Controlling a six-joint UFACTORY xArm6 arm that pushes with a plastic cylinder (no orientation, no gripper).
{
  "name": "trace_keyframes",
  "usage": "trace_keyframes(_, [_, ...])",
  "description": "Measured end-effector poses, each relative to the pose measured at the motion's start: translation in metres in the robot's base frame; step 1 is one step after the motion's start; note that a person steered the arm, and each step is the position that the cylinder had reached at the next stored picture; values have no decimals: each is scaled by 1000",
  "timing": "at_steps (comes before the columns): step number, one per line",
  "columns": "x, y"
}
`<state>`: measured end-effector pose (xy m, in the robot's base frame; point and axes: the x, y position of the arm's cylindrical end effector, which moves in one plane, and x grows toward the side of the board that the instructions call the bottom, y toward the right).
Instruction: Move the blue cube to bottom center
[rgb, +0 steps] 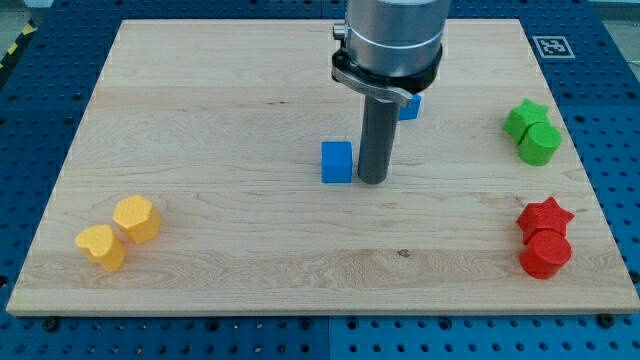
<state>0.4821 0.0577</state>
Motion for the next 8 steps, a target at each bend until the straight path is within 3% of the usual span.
trace_keyframes(3, [-28,6])
trace_keyframes(8, [-42,-76])
